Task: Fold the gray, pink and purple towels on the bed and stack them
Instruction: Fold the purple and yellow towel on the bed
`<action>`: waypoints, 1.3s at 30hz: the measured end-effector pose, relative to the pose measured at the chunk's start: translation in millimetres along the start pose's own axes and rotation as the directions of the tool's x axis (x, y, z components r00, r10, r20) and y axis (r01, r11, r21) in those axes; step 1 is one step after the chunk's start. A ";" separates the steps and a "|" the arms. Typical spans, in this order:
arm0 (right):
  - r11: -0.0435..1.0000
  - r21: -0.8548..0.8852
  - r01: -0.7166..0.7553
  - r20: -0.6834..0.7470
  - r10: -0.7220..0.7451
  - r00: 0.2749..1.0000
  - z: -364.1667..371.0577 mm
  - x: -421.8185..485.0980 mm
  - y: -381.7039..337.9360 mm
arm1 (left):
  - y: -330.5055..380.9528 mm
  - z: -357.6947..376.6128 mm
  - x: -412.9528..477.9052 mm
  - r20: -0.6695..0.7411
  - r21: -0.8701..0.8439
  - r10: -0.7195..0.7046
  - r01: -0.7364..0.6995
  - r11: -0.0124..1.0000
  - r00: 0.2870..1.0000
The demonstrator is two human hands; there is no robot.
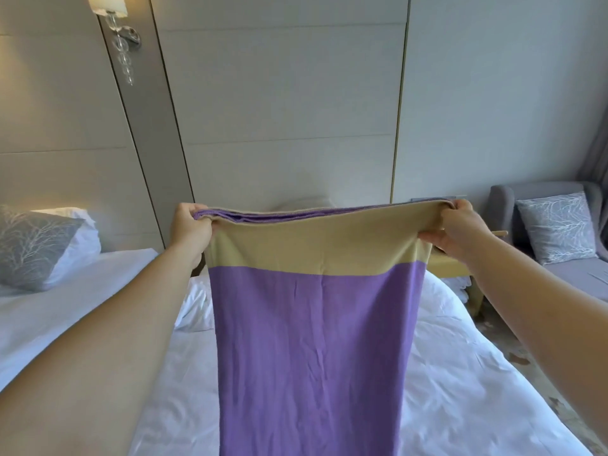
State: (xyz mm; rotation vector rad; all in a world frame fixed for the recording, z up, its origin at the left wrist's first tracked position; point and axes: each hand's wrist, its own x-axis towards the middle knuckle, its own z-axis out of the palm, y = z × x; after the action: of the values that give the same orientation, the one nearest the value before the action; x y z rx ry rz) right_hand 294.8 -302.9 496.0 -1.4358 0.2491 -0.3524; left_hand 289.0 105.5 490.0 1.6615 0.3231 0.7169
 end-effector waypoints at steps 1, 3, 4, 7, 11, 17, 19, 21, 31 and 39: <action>0.999 0.034 0.037 -0.015 -0.037 0.999 8.0 10.3 -4.8 | 4.0 6.4 11.8 -0.012 -0.005 0.027 -0.027 1.000 1.000; 0.988 0.111 0.108 -0.016 -0.107 0.994 24.6 28.1 -17.5 | 16.0 16.8 35.4 -0.026 -0.035 0.072 -0.073 0.997 0.997; 0.979 0.147 0.144 -0.017 -0.143 0.990 31.7 36.3 -24.5 | 23.7 20.4 47.3 -0.035 -0.051 0.096 -0.097 0.994 0.995; 0.931 0.251 0.264 -0.039 -0.263 0.964 45.3 56.0 -46.8 | 50.8 25.9 78.6 -0.073 -0.096 0.202 -0.209 0.973 0.977; 0.872 0.351 0.342 -0.025 -0.356 0.934 43.8 68.8 -63.7 | 68.5 19.8 91.9 -0.109 -0.161 0.308 -0.323 0.933 0.945; 0.953 0.164 0.256 0.003 -0.260 0.966 10.9 37.4 -3.3 | 12.5 -2.7 39.4 0.036 -0.207 0.199 -0.188 0.960 0.979; 0.979 0.083 0.187 0.050 -0.191 0.980 -11.0 14.2 39.4 | -25.6 -20.0 6.5 0.093 -0.171 0.127 -0.110 0.979 0.988; 0.995 -0.027 0.098 0.085 -0.095 0.992 -35.7 -14.4 85.1 | -69.5 -41.9 -30.6 0.158 -0.109 0.050 -0.033 0.993 0.986; 0.713 -0.699 -0.053 0.120 0.191 0.974 -165.0 -198.6 276.1 | -252.2 -171.3 -236.6 0.354 0.234 -0.395 0.329 0.915 0.847; 0.442 -0.892 0.093 0.232 0.273 0.933 -236.2 -333.0 339.3 | -314.7 -265.6 -376.6 0.448 0.544 -0.521 0.241 0.804 0.726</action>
State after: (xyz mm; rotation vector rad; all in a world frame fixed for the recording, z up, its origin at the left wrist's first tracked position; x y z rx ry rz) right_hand -71.7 -359.7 116.1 -2.5255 0.2296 0.2125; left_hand -108.7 167.6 103.5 2.0697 0.4024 -0.2423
